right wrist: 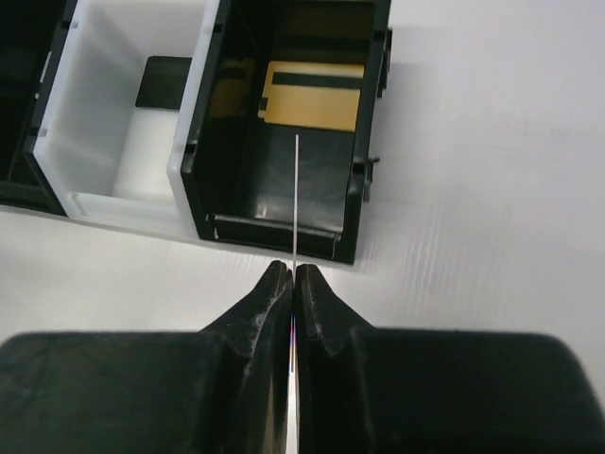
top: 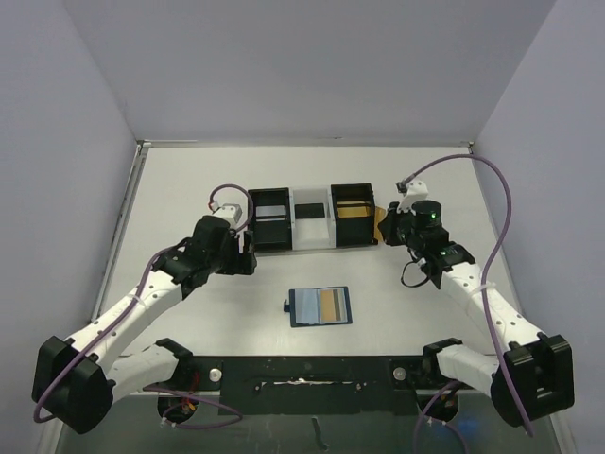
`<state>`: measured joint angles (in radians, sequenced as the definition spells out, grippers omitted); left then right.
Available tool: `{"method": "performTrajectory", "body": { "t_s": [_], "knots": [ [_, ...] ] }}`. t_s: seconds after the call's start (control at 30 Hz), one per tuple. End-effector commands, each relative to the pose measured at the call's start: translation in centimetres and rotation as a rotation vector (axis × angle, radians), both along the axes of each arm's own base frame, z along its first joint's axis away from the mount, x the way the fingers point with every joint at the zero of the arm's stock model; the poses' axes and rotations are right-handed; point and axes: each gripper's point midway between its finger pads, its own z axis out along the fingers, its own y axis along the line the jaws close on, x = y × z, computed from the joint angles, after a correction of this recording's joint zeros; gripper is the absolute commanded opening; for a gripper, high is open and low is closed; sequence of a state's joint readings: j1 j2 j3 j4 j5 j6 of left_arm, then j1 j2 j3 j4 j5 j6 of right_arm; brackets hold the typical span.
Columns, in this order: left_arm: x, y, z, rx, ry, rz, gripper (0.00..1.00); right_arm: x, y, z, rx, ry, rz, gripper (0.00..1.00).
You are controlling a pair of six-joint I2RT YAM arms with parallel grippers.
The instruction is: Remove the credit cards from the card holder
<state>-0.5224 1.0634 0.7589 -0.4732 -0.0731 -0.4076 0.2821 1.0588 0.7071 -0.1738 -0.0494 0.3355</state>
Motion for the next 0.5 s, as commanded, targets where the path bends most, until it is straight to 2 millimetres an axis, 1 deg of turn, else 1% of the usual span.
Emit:
{"method": "performTrajectory", "body": {
  "t_s": [0.0, 0.07, 0.13, 0.23, 0.3, 0.33, 0.4, 0.47],
  "knots": [
    [1.1, 0.2, 0.4, 0.033, -0.057, -0.017, 0.72, 4.4, 1.3, 5.3, -0.185, -0.3, 0.192, 0.0],
    [1.3, 0.6, 0.2, 0.053, -0.054, -0.001, 0.72, 5.1, 2.3, 5.6, -0.282, -0.389, 0.325, 0.0],
    [1.5, 1.2, 0.1, 0.08, -0.058, 0.026, 0.72, 6.2, 2.1, 5.9, -0.377, -0.436, 0.362, 0.0],
    [1.9, 1.9, 0.4, 0.099, -0.076, 0.059, 0.72, 7.8, 1.6, 6.4, -0.499, -0.454, 0.391, 0.0],
    [1.9, 2.1, 0.5, 0.104, -0.081, 0.068, 0.72, 8.4, 1.6, 5.9, -0.567, -0.46, 0.436, 0.0],
    [2.0, 2.2, 0.6, 0.106, -0.086, 0.075, 0.72, 8.6, 1.9, 5.3, -0.594, -0.455, 0.474, 0.0],
    [2.0, 2.4, 0.7, 0.107, -0.092, 0.081, 0.72, 8.9, 2.7, 4.8, -0.626, -0.466, 0.545, 0.0],
    [2.1, 2.5, 0.9, 0.108, -0.097, 0.088, 0.72, 9.1, 3.3, 3.9, -0.677, -0.487, 0.634, 0.0]
  ]
}}
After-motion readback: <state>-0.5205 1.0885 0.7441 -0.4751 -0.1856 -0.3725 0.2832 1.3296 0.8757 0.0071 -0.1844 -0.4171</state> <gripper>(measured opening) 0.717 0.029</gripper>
